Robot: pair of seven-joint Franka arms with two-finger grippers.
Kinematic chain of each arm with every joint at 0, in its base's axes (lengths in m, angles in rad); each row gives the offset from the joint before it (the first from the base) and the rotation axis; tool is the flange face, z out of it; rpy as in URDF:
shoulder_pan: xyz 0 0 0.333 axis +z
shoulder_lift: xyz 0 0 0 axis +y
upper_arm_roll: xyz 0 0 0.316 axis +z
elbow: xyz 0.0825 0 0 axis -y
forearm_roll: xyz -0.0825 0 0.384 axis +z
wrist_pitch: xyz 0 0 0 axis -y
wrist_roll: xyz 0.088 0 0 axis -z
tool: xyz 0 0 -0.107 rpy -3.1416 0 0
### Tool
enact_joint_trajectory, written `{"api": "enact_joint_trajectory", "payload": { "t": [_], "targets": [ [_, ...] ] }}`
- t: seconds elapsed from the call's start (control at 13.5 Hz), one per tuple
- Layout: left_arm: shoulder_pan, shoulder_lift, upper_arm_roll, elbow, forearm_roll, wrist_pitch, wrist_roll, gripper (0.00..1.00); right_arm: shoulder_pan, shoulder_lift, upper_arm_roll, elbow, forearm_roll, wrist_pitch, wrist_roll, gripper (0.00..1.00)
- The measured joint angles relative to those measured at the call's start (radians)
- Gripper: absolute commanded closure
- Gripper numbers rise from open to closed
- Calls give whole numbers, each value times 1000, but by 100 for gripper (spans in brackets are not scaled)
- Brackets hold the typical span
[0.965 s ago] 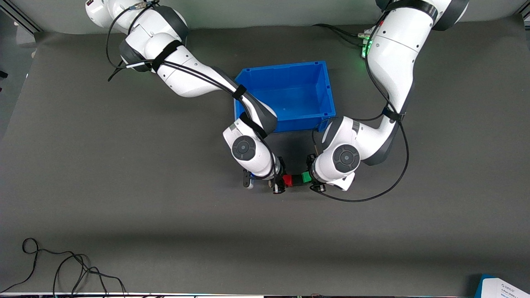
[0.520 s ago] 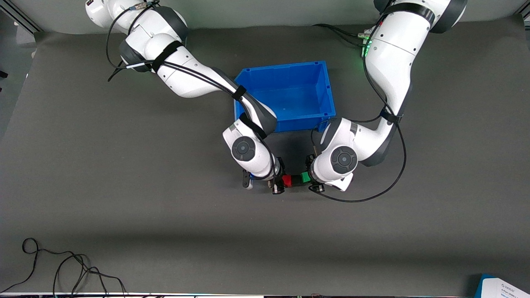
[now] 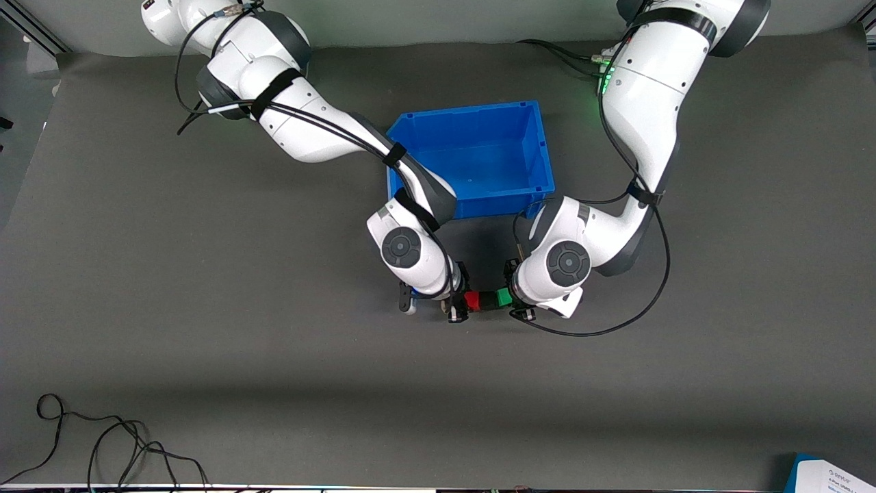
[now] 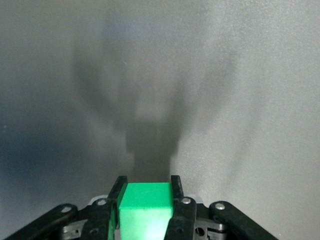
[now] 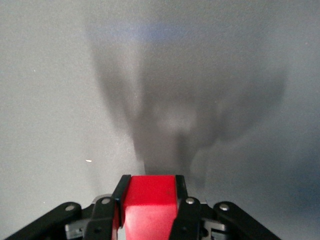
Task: Attach green and red cubes to black cube
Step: 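Press the red and green cubes against the black cube's sides, then open both grippers and lift them off the cubes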
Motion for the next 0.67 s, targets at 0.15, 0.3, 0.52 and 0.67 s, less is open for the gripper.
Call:
{"api": "enact_joint_trajectory", "payload": {
  "t": [0.15, 0.3, 0.52, 0.67],
  "targets": [
    [-9, 1, -1, 4, 0, 6, 0, 0, 0, 0, 2, 0, 0, 0, 0, 51],
    [-26, 4, -1, 10, 0, 6, 0, 0, 1, 0, 2, 0, 0, 1, 0, 0],
    [-32, 6, 5, 17, 0, -4, -1, 0, 0, 0, 2, 3, 0, 3, 0, 0],
    [-30, 6, 22, 39, 2, -55, -1, 0, -2, -3, 2, 7, 0, 3, 0, 0]
  ]
}}
